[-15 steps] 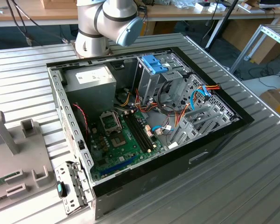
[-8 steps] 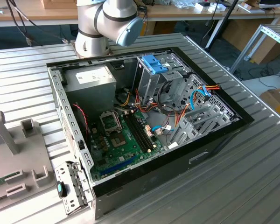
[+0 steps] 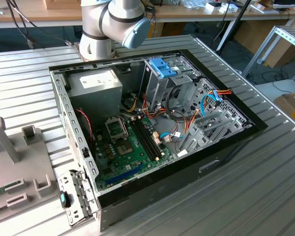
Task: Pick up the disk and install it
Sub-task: 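Pick up the disk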
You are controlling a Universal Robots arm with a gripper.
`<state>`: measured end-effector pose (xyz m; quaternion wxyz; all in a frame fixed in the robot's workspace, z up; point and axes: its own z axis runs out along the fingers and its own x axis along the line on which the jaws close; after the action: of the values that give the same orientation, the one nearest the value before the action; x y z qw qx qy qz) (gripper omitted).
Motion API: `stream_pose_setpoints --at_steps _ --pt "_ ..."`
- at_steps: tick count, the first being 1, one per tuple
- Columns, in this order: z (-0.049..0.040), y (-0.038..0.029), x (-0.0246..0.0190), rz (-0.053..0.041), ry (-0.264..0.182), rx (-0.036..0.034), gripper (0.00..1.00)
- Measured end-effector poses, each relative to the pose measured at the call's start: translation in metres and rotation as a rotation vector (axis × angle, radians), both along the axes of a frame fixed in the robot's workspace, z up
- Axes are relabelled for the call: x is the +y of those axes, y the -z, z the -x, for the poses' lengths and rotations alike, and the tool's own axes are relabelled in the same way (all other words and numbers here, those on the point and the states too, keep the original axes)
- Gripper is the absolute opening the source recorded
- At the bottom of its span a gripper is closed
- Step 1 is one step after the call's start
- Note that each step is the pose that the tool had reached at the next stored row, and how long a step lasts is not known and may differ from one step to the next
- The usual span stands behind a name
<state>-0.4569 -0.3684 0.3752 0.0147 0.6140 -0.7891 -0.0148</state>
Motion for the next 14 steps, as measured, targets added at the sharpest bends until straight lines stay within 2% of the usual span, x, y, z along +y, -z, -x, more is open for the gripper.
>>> stream_pose_setpoints --at_steps 3,4,9,10,11,14 --pt "0.0 0.0 0.0 0.0 -0.001 -0.0001 0.11" --pt "-0.0002 0.0 0.0001 0.0 -0.013 -0.0001 0.11" --pt "-0.001 0.0 0.0005 -0.0001 -0.134 -0.0001 0.11" --pt "-0.001 0.0 0.0005 0.0 -0.142 -0.0001 0.11" --pt "-0.0011 0.0001 0.0006 0.0001 -0.152 -0.0017 0.11" --pt "-0.0009 0.0005 0.0006 0.0009 -0.18 -0.0191 0.11"
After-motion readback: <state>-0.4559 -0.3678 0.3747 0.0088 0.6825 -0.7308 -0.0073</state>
